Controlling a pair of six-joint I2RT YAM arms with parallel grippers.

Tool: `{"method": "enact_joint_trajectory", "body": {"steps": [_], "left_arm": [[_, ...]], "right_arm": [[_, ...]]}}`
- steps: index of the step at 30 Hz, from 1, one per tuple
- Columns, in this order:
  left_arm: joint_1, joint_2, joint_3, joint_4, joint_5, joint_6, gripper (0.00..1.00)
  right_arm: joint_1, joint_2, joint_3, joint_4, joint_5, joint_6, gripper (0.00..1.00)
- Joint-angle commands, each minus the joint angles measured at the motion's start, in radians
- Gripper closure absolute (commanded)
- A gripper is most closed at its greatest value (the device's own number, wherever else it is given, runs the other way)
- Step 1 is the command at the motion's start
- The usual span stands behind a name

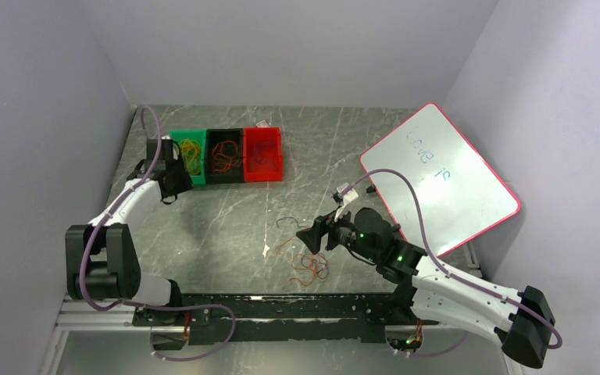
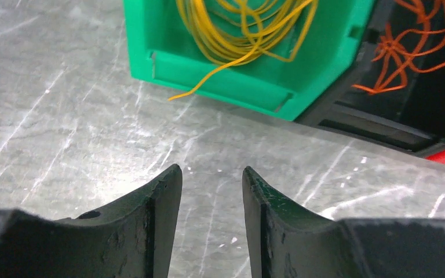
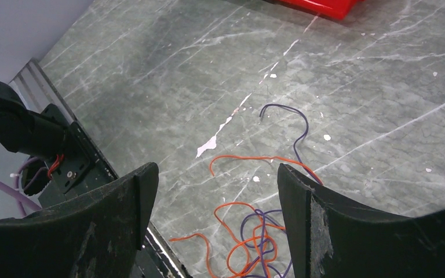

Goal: Untangle the cables

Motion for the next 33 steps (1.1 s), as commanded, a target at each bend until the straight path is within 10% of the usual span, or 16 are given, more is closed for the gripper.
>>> {"method": "enact_joint_trajectory", "body": {"steps": [1,33], "left_arm": [[0.017,0.005,-0.021,0.089,-0.084,-0.026,0.52],[0.027,0.363,0.309,0.053,-0.011,0.187,0.62]], "right_arm": [[-0.002,-0.01,-0.003,0.017,-0.013,0.001,0.21],[-0.001,-0.007,-0.002,0.001,0.002,-0.008,0.21]]}}
